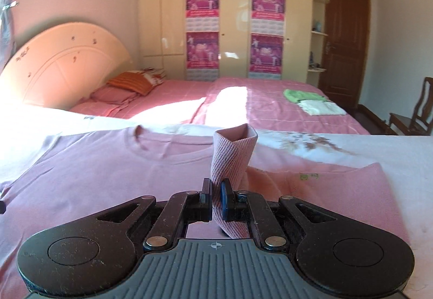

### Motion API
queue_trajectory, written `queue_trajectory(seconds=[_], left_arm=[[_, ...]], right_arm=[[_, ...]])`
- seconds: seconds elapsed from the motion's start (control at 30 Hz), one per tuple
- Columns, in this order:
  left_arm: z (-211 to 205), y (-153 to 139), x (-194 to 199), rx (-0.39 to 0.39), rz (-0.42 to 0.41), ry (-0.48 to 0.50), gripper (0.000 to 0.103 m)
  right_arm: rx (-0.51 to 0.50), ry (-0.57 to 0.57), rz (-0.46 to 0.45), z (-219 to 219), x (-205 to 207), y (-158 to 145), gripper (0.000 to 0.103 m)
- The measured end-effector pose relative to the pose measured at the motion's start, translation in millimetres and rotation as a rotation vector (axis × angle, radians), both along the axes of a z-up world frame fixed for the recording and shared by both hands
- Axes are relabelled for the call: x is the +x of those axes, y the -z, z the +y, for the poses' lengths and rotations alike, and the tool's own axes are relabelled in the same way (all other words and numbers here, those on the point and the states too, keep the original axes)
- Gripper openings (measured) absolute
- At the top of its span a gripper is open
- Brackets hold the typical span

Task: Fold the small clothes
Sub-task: 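Lift the held sleeve and fold it across the sweatshirt body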

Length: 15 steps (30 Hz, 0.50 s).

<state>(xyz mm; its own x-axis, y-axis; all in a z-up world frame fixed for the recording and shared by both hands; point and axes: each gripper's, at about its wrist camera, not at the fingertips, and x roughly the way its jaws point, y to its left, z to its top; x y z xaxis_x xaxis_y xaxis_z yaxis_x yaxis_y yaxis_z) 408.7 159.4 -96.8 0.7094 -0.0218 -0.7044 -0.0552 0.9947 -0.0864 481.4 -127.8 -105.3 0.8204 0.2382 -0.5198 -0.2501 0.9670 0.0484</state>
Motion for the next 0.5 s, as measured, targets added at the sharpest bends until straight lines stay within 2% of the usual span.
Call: queue_trajectory(seconds=[0.1, 0.2, 0.27, 0.3, 0.4, 0.5], left_arm=[[10.5, 1.4, -1.6, -0.023, -0.005, 0.005, 0.059], [11.0, 2.4, 1.1, -0.046, -0.016, 0.019, 0.06], [8.9, 2.6, 4.8, -0.078, -0.024, 0.037, 0.063], [5.9, 2.3, 7.4, -0.1, -0.029, 0.05, 0.064], [-16.7, 0.6, 23.7, -0.175, -0.046, 0.123, 0.062], [-53.3, 5.4, 47.3, -0.255, -0.052, 0.21, 0.055]], right_arm=[[-0.02, -0.056, 0.044, 35.5, 12.9, 23.2, 0.005], [-0.042, -0.118, 0.087, 52.4, 23.6, 41.1, 0.006], [-0.067, -0.133, 0.067, 59.3, 16.5, 47.2, 0.006], [-0.084, -0.13, 0.053, 58.8, 12.9, 46.5, 0.006], [-0.019, -0.06, 0.034, 32.9, 2.5, 38.5, 0.006], [0.018, 0.041, 0.037, -3.5, -15.3, 25.7, 0.006]])
